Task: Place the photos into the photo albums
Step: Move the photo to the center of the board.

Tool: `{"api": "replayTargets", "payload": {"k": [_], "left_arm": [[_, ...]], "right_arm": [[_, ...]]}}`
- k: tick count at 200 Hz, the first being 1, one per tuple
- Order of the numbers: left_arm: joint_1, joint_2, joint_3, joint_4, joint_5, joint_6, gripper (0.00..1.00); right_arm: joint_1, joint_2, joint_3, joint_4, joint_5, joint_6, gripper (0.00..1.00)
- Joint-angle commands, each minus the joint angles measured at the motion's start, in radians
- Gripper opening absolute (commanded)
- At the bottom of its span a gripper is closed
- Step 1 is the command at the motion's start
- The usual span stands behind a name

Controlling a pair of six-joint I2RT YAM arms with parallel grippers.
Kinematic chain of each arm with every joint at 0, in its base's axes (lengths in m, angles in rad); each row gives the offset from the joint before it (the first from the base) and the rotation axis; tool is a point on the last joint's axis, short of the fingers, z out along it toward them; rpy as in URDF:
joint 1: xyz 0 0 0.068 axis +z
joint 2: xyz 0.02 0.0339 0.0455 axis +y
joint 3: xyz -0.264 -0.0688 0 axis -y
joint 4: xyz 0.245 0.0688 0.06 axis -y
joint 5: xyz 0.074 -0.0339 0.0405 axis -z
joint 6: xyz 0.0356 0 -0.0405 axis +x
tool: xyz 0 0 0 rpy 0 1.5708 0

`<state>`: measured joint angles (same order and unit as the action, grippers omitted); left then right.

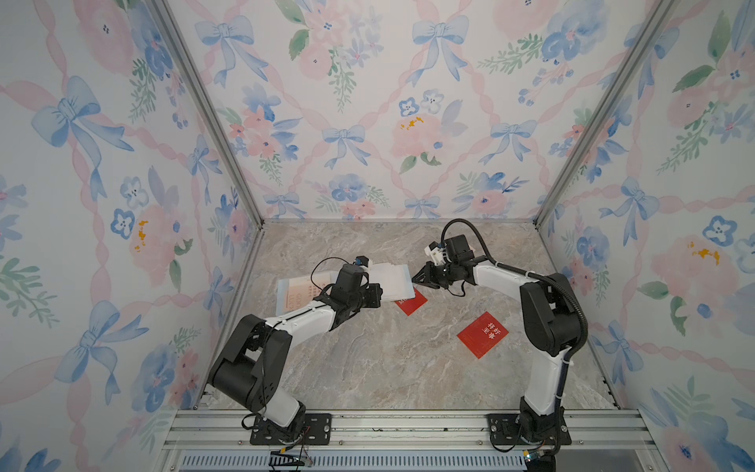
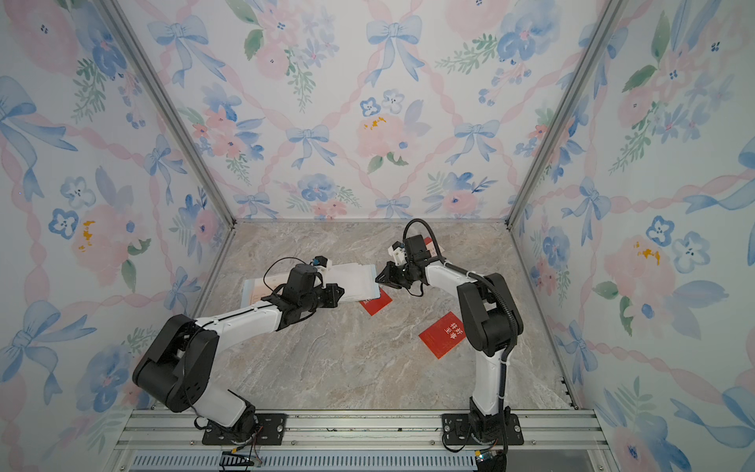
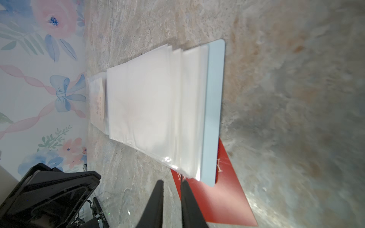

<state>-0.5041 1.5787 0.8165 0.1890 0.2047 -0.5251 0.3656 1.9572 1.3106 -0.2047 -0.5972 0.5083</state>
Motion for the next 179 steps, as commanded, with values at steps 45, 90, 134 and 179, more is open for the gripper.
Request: {"api": "replayTargets", "payload": {"k": [45, 90, 134, 179], "left_arm": [[-0.174, 0.178, 0.092, 0.107, 0.043, -0.018, 0.09], [-0.275, 0.337, 0.158, 0.202, 0.089, -0.062, 0.08], [-0.321, 0.426, 0.239, 0.249, 0.146, -0.064, 0.08], [-0.323, 0.456, 0.214, 0.301, 0.171, -0.087, 0.08]], "right_arm": [[-0.125, -0.168, -0.188, -0.051, 0.050, -0.042, 0.19], [-0.127, -0.393, -0.350, -0.252, 0.225, -0.093, 0.23], [-0.167, -0.658, -0.549, -0.392, 0.344, 0.014, 0.37], [-0.176, -0.930, -0.659, -0.532, 0.464, 0.144, 0.46]]}}
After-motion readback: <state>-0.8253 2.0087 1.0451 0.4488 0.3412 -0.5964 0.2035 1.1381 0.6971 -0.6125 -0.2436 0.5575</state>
